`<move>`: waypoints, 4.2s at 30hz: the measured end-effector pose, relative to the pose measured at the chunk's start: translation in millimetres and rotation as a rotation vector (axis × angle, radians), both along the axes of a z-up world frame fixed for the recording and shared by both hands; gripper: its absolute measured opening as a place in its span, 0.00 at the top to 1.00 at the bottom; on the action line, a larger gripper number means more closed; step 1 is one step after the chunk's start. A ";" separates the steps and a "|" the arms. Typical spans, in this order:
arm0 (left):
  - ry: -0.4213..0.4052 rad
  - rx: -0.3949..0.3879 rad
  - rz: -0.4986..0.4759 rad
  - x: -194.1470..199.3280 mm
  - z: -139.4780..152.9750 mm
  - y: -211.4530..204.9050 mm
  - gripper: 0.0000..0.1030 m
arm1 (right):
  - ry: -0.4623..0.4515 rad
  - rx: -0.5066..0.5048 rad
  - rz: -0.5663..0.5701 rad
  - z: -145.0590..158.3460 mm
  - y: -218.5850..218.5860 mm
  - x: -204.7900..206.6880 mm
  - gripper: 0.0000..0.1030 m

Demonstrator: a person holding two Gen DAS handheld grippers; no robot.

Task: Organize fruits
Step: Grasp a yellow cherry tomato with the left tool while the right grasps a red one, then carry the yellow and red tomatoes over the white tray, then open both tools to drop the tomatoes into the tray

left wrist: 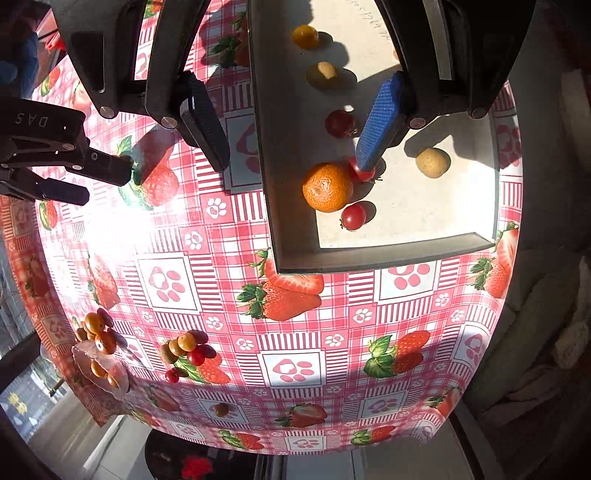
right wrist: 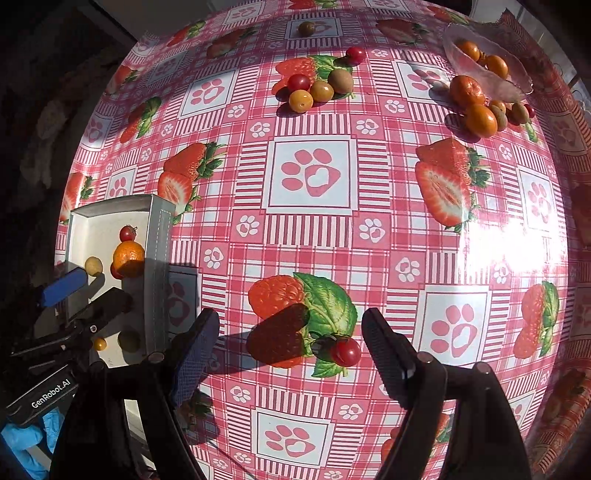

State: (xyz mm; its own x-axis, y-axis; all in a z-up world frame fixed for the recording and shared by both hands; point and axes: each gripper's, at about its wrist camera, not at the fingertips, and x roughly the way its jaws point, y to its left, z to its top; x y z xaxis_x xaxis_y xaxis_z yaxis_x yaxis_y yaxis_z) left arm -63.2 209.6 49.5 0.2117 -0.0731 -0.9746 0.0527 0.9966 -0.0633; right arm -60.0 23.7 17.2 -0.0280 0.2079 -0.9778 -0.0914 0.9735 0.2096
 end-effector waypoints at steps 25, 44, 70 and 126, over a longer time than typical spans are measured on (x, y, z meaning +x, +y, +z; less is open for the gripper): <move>-0.066 -0.028 -0.033 160.3 -33.1 -107.2 0.31 | -0.039 -0.022 0.084 -27.9 -26.8 -35.5 0.20; -0.082 0.044 -0.099 169.1 -59.8 -142.7 0.77 | -0.070 -0.005 0.142 -31.0 -9.3 -38.8 0.76; 0.038 -0.091 -0.114 -5.0 -25.2 -81.9 0.77 | 0.042 0.126 -0.017 -1.6 -51.6 -58.6 0.77; 0.101 -0.036 0.210 -96.9 -55.3 81.2 0.77 | 0.052 0.063 0.556 -9.0 193.9 -30.4 0.76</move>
State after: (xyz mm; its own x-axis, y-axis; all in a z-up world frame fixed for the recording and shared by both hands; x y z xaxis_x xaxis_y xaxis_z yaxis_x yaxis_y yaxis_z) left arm -160.2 290.7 -5.8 0.1278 -0.0731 -0.9891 -0.1641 0.9820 -0.0937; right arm -90.4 217.6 8.2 -0.1981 0.2056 -0.9584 -0.5751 0.7674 0.2835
